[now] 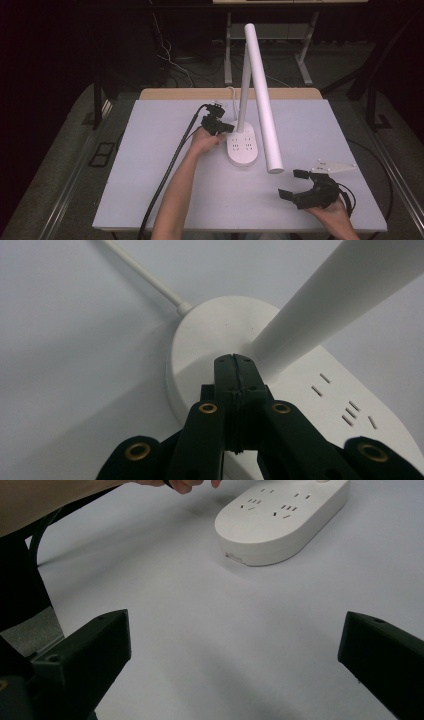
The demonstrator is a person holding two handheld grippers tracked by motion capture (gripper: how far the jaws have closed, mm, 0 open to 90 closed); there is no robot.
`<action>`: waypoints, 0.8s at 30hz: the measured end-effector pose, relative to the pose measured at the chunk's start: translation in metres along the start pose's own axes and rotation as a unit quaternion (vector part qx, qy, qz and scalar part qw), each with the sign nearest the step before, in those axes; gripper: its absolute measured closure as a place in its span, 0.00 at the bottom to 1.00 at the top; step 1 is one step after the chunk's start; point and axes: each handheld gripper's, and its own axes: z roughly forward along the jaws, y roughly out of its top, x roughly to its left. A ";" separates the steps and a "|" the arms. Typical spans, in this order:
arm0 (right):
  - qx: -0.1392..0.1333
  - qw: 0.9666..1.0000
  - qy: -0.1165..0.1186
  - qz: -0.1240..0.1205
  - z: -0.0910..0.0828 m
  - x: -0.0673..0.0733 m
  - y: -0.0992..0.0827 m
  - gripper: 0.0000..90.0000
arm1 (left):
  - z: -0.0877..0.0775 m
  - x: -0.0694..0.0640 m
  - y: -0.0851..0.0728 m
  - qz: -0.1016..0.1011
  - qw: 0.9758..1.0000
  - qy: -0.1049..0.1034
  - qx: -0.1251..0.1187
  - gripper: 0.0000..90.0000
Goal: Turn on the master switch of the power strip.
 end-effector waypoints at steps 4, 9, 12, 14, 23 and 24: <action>-0.001 1.000 0.001 0.002 -0.001 0.000 0.000 0.00 | 0.002 -0.007 0.000 0.038 0.999 0.038 0.006 1.00; -0.002 1.000 0.000 -0.001 -0.001 0.000 0.000 0.00 | 0.005 -0.009 -0.001 0.030 0.999 0.040 -0.008 1.00; 0.001 1.000 0.000 0.002 -0.001 -0.001 0.000 0.00 | 0.005 -0.009 -0.001 0.026 0.999 0.039 -0.011 1.00; 0.001 1.000 0.000 0.003 0.000 -0.001 0.000 0.00 | 0.005 -0.008 0.000 0.026 0.999 0.038 -0.011 1.00; -0.001 1.000 -0.001 0.001 -0.001 -0.001 0.000 0.00 | 0.003 -0.003 -0.003 -0.016 0.999 0.013 -0.029 1.00; -0.001 1.000 -0.001 0.002 -0.001 -0.002 0.000 0.00 | 0.003 -0.004 -0.003 -0.039 0.998 0.008 -0.043 1.00</action>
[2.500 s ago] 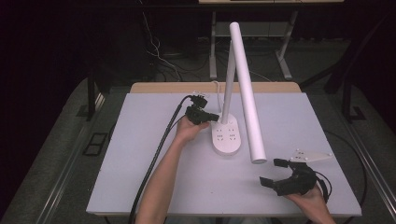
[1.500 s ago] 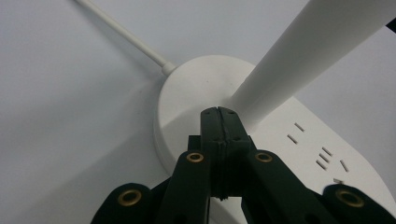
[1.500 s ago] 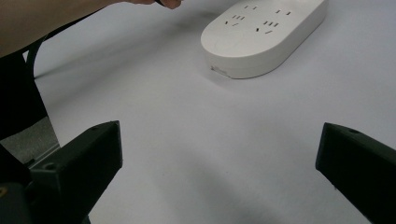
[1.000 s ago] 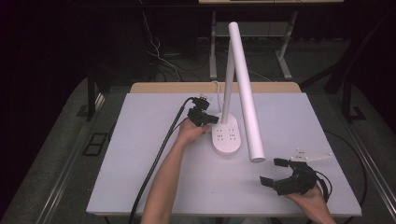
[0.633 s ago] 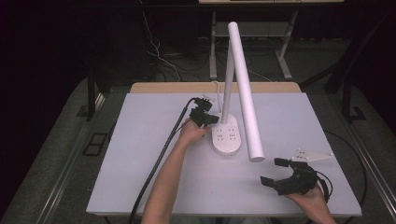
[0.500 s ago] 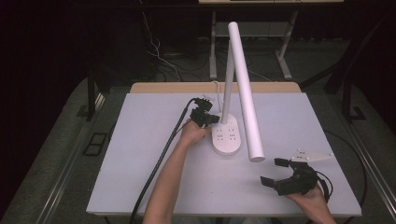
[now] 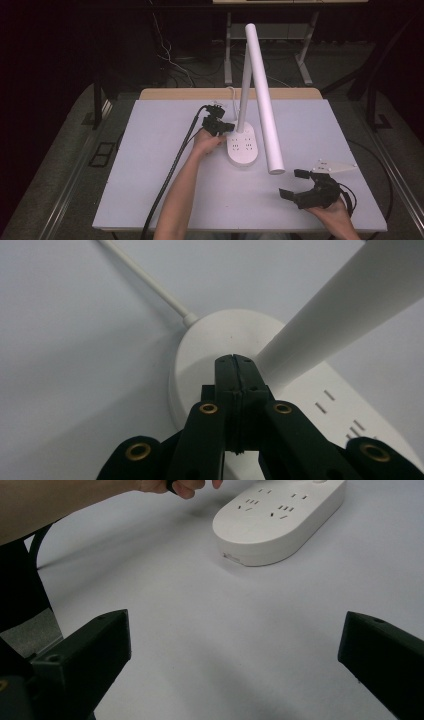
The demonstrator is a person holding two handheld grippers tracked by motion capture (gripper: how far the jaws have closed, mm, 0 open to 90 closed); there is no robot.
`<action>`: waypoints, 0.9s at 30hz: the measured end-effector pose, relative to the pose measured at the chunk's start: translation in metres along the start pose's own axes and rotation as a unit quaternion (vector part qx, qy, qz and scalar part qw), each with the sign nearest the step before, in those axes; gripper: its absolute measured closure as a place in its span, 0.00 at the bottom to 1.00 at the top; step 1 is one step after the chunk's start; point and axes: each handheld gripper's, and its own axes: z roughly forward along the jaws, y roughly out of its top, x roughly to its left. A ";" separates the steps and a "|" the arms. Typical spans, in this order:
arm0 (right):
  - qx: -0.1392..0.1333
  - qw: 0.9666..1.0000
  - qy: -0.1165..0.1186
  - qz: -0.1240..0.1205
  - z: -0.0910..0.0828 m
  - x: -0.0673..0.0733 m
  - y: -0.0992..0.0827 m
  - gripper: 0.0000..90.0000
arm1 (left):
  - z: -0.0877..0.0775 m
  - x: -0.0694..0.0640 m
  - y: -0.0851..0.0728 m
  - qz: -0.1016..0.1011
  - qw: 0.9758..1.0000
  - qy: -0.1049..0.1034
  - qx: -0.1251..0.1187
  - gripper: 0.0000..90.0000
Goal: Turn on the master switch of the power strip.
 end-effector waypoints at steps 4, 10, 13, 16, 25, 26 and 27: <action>0.000 1.000 -0.001 -0.001 0.001 0.000 0.000 0.00 | -0.003 0.004 -0.001 -0.007 1.000 -0.001 0.001 1.00; 0.002 1.000 -0.001 0.000 0.001 -0.001 0.000 0.00 | -0.008 0.004 0.001 -0.002 1.000 0.000 -0.003 1.00; 0.001 1.000 -0.002 -0.002 0.001 -0.001 0.000 0.00 | -0.014 0.005 0.003 0.009 1.000 0.002 -0.003 0.99; 0.000 1.000 -0.001 -0.002 0.001 -0.001 0.000 0.00 | -0.020 0.003 0.005 0.016 1.000 0.000 -0.010 0.99; 0.000 1.000 -0.001 0.002 0.000 -0.001 0.000 0.00 | -0.040 0.007 0.010 0.054 0.999 0.002 -0.006 0.99; 0.000 1.000 -0.001 0.001 0.000 -0.001 0.000 0.00 | -0.042 0.006 0.010 0.056 0.998 0.001 -0.006 0.99; 0.001 1.000 -0.001 0.001 0.000 -0.001 0.000 0.00 | -0.044 0.006 0.010 0.061 0.998 0.001 -0.005 0.99</action>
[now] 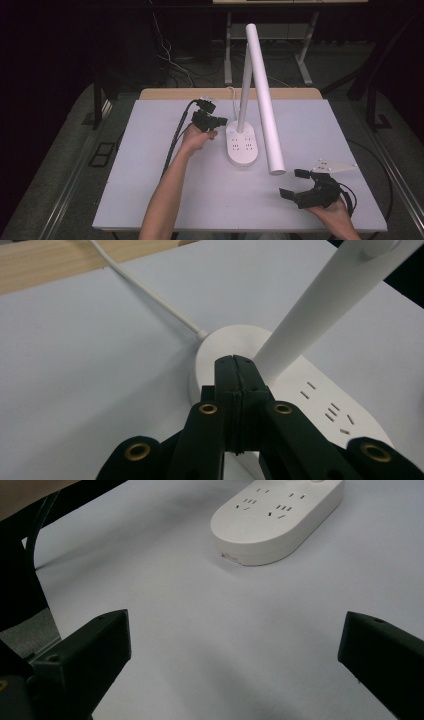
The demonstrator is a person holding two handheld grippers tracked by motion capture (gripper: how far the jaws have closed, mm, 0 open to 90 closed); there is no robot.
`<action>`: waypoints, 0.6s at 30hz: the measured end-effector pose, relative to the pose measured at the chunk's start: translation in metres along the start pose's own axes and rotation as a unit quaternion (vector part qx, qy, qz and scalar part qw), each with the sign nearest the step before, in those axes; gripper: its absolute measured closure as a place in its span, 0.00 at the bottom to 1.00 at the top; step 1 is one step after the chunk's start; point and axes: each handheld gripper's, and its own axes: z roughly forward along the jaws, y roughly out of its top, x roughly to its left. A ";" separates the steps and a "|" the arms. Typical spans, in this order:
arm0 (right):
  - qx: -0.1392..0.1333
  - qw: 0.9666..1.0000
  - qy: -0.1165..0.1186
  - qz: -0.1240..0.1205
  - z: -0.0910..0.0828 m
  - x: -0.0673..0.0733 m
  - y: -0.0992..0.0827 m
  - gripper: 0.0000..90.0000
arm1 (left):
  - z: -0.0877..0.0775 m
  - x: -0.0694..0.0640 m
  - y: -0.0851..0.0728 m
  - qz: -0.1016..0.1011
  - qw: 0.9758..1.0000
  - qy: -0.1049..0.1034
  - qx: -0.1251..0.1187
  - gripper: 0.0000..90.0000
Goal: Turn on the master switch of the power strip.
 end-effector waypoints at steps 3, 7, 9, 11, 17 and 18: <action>0.000 1.000 0.000 0.000 0.000 0.000 0.000 0.00 | -0.006 -0.002 0.001 0.008 1.000 -0.001 -0.005 0.99; -0.001 1.000 -0.001 0.000 0.000 0.000 0.000 0.00 | -0.013 -0.005 0.002 0.008 1.000 -0.004 -0.019 0.99; -0.001 1.000 -0.001 0.001 0.000 0.000 0.000 0.00 | -0.018 -0.005 0.001 0.014 1.000 -0.004 -0.020 0.99; -0.001 1.000 -0.001 0.001 0.000 0.000 0.000 0.00 | -0.022 -0.005 0.001 0.023 1.000 -0.004 -0.017 0.95; -0.001 1.000 0.001 0.000 0.000 0.000 0.000 0.00 | -0.038 -0.003 -0.005 0.025 0.999 -0.008 -0.020 0.79; -0.001 1.000 0.001 -0.001 0.000 0.000 0.000 0.00 | -0.041 -0.002 -0.007 0.024 0.999 -0.014 -0.021 0.74</action>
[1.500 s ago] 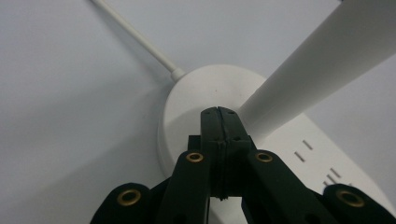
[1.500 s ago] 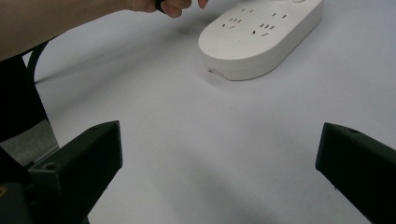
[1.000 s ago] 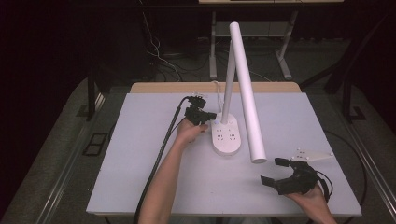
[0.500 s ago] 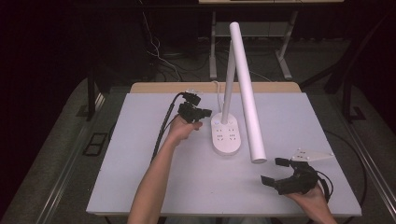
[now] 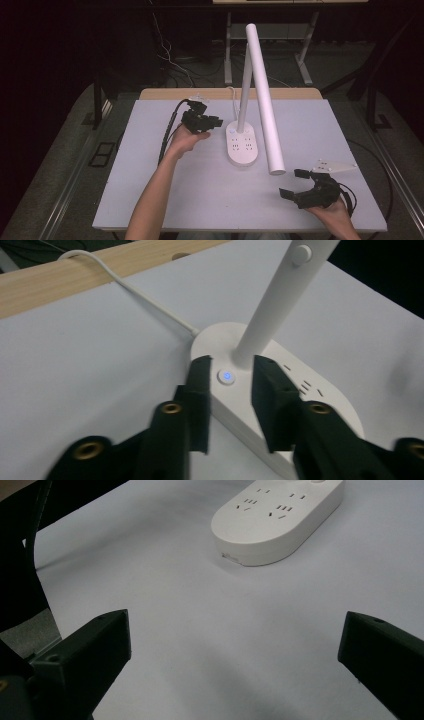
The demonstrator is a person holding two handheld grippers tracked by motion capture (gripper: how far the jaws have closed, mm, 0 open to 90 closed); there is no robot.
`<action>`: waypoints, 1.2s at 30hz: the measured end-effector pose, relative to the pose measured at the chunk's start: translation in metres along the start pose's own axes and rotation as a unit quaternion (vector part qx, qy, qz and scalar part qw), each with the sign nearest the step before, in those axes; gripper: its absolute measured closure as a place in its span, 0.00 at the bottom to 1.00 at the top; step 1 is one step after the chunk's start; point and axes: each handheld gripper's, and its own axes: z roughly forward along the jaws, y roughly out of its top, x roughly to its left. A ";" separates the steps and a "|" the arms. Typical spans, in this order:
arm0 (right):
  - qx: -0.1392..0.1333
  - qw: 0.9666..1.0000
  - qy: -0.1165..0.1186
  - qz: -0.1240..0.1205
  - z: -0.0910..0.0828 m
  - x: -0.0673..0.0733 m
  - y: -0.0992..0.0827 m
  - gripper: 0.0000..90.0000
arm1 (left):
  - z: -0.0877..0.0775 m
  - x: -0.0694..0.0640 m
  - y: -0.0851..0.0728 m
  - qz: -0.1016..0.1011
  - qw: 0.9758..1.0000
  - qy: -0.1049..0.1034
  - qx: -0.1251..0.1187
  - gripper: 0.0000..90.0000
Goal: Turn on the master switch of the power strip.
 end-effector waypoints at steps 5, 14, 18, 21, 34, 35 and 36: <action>0.000 1.000 0.000 0.002 0.000 0.000 0.000 0.00 | -0.016 0.002 -0.009 -0.011 1.000 -0.012 -0.012 0.54; 0.000 1.000 -0.001 0.002 0.001 0.000 0.000 0.00 | -0.039 0.005 -0.028 -0.012 1.000 -0.023 -0.018 0.13; 0.000 1.000 -0.001 0.002 0.001 -0.001 0.000 0.00 | -0.049 0.004 -0.035 -0.021 0.999 -0.028 -0.018 0.00; -0.001 1.000 -0.001 0.004 0.000 0.000 0.000 0.00 | -0.056 0.002 -0.041 -0.023 0.999 -0.026 -0.024 0.00; 0.000 1.000 -0.001 0.006 0.000 -0.001 0.000 0.00 | -0.086 -0.012 -0.069 -0.023 0.998 -0.022 -0.050 0.00; -0.001 1.000 -0.001 0.005 0.000 -0.001 0.000 0.00 | -0.088 -0.014 -0.072 -0.023 0.998 -0.022 -0.051 0.00; -0.001 1.000 -0.001 0.006 0.000 -0.001 0.000 0.00 | -0.089 -0.015 -0.075 -0.023 0.998 -0.022 -0.051 0.00</action>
